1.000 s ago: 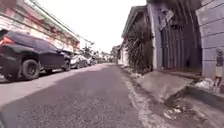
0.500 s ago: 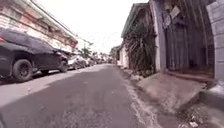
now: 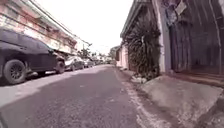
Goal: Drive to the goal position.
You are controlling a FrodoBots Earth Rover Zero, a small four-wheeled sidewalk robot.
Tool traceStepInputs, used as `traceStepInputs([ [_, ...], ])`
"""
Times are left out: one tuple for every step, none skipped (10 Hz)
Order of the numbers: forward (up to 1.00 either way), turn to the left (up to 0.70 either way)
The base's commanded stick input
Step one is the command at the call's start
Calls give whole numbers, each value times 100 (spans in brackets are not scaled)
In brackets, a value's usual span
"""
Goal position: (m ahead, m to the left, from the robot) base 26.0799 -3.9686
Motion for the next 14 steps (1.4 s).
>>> traceStepInputs([
  [70,0],
  [70,0],
  [70,0],
  [70,0],
  [70,0],
  [70,0],
  [70,0],
  [70,0],
  [70,6],
  [70,35],
  [70,35],
  [70,35],
  [70,0],
  [70,0],
])
